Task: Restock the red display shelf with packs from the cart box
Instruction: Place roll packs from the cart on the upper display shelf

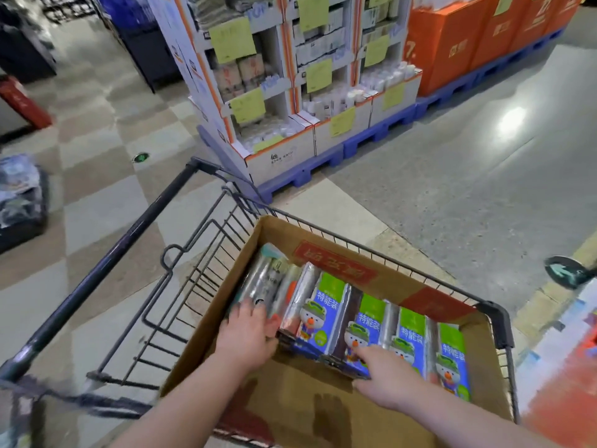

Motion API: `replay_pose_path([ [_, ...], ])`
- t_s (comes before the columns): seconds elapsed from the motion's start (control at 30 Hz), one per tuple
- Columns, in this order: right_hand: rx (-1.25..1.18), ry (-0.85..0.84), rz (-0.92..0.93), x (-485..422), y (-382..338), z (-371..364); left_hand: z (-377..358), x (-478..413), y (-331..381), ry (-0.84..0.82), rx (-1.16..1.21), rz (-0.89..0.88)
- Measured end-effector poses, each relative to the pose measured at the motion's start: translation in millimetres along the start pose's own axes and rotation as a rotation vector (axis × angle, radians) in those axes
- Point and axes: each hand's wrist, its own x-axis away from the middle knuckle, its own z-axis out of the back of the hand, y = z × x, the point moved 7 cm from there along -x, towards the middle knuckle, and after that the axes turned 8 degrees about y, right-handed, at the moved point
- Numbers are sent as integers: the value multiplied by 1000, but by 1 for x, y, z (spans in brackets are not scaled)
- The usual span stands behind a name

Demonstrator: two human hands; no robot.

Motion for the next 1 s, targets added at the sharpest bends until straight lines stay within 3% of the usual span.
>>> replay_pose_path([
  [0.17, 0, -69, -4, -28, 13, -7, -9, -43, -12, -59, 163, 220],
  [0.37, -32, -111, -4, -50, 19, -10, -10, -61, -10, -11, 48, 303],
  [0.53, -65, -119, 13, -63, 12, -9, -13, -59, -15, 40, -1, 320],
  [0.7, -98, -117, 49, -70, 0, -8, -11, -59, -17, 113, 255, 378],
  [1.0, -207, -100, 19, -73, -19, -10, 11, -50, -6, 210, 382, 267],
])
